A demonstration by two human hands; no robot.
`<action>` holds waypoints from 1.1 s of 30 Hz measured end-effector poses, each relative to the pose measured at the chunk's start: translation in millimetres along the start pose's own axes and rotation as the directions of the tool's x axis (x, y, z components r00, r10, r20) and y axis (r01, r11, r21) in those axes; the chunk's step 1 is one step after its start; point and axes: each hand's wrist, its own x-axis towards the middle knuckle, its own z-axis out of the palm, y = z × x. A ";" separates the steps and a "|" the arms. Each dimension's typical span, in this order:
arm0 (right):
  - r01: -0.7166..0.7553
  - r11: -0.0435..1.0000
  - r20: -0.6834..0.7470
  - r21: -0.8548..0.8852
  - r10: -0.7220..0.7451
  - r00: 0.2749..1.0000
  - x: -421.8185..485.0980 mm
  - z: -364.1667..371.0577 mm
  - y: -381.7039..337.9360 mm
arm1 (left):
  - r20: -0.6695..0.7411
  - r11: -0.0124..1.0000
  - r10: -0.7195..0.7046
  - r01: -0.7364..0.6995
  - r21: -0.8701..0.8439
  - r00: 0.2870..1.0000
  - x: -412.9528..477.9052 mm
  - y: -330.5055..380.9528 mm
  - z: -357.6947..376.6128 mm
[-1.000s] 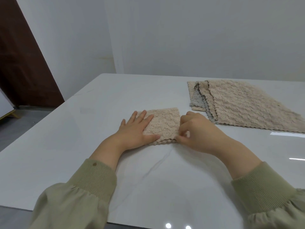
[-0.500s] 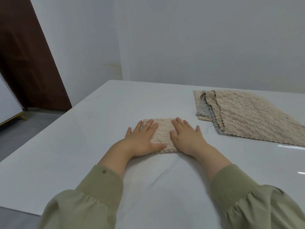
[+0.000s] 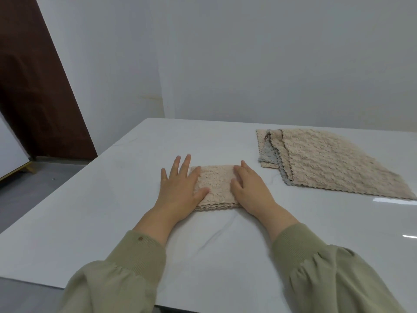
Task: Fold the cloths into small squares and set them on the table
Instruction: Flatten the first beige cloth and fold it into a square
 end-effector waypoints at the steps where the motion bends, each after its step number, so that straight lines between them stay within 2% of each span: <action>1: 0.012 0.996 -0.017 0.086 -0.010 1.000 -5.5 -5.2 2.8 | -0.104 0.995 0.072 -0.078 -0.054 0.992 -2.9 1.0 -1.3; 3: 0.027 0.986 -0.018 0.162 -0.024 1.000 -17.8 -16.1 8.4 | -0.230 0.945 0.232 -0.275 -0.176 0.945 -8.0 5.1 -3.3; 5: 0.025 0.989 0.006 0.148 -0.026 1.000 -30.2 -26.2 13.6 | -0.240 0.886 0.378 -0.425 -0.187 0.894 -11.8 13.5 -0.4; 7: 0.036 0.995 0.045 0.090 -0.040 0.998 -42.1 -31.9 17.5 | -0.204 0.854 0.466 -0.498 -0.149 0.861 -15.2 26.6 3.6; 11: 0.102 0.995 0.023 -0.023 -0.101 0.995 -52.1 -31.9 23.4 | -0.276 0.809 0.543 -0.583 -0.081 0.793 -13.6 34.8 8.2; 20: 0.133 0.989 -0.128 -0.065 -0.140 0.982 -31.5 -4.0 7.1 | -0.279 0.865 0.456 -0.495 -0.086 0.845 -3.7 8.4 7.5; 33: 0.247 0.963 -0.073 -0.107 -0.255 0.964 45.0 75.9 -80.1 | -0.304 0.976 0.128 -0.174 -0.130 0.944 13.0 -112.1 -8.9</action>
